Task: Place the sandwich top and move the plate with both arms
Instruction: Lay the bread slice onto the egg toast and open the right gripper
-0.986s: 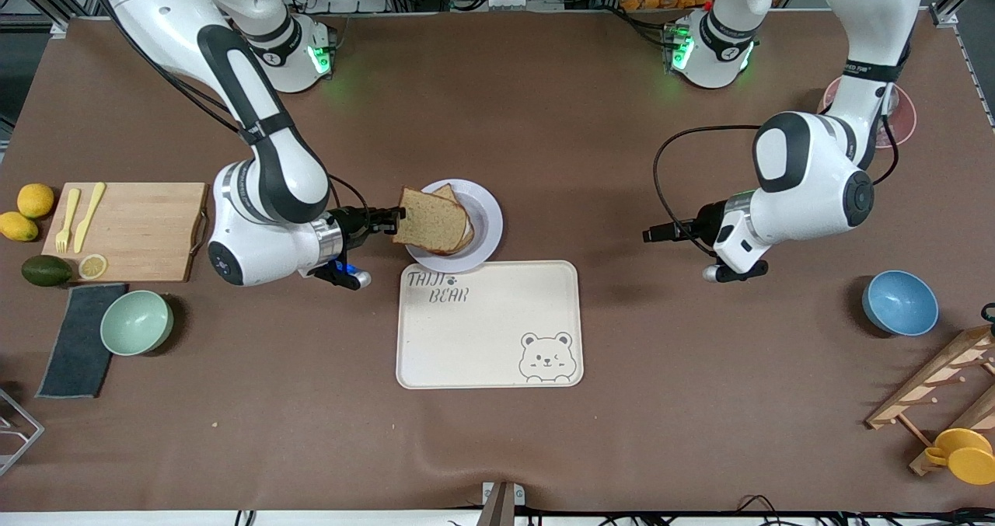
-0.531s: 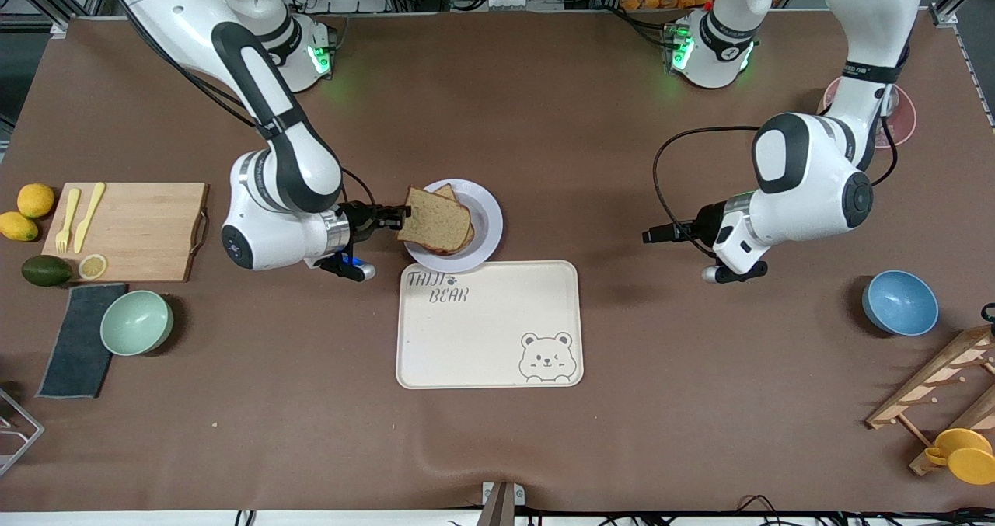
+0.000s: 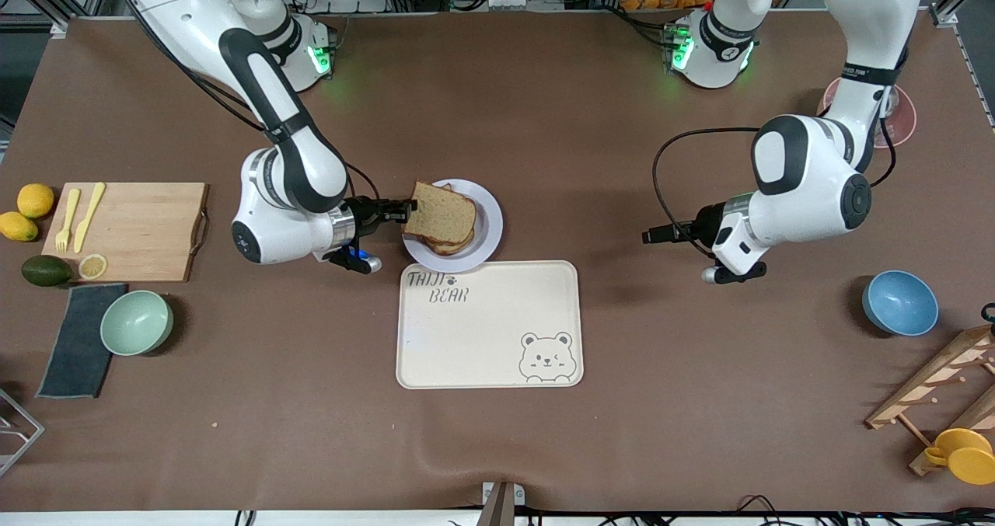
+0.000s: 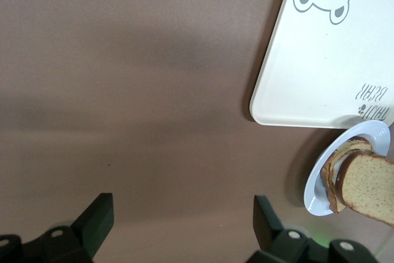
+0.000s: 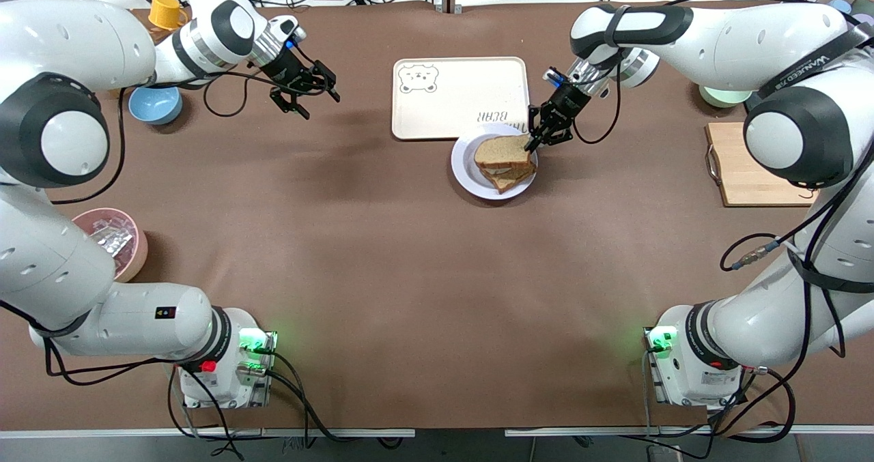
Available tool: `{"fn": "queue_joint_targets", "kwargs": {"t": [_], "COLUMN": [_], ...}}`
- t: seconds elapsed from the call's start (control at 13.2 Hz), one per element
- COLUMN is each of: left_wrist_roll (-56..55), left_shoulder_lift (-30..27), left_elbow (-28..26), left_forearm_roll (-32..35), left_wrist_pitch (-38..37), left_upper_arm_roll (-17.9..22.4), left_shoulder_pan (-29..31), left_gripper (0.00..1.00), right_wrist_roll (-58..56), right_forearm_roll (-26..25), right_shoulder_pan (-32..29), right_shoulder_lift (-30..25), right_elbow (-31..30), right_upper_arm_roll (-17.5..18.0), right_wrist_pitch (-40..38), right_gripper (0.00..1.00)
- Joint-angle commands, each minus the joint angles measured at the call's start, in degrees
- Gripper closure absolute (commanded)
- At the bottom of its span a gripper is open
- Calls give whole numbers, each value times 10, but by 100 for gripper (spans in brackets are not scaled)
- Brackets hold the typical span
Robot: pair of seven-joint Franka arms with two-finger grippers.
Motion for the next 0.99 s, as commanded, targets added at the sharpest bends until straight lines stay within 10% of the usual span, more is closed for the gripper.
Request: {"fn": "queue_joint_targets", "kwargs": {"t": [0.0,0.15,0.23,0.53,0.91], "left_wrist_roll": [11,11,11,12,105], "left_shoulder_lift": [6,6,6,13,33], "left_elbow": [6,6,6,5,-9], "left_forearm_roll": [-13,-13,-13,-16,-193], "left_wrist_pitch": [5,5,6,6,6], "left_upper_arm_roll": [-4,-4,-4,-5,-5], "left_shoulder_pan": [4,4,4,5,4], "left_gripper": [0,0,0,0,0], "right_wrist_roll": [-14,-23,-23,-20,-16], "right_forearm_roll": [13,11,7,-12,-124], "right_shoulder_pan": [8,4,1,-38,-116], "right_shoulder_lift": [4,4,4,-1,-5], "right_elbow": [-6,-4,0,31,92], "right_upper_arm_roll": [-5,-7,-9,-12,-12], "right_wrist_pitch": [8,7,4,-45,-105], "right_gripper": [89,8,0,0,0]}}
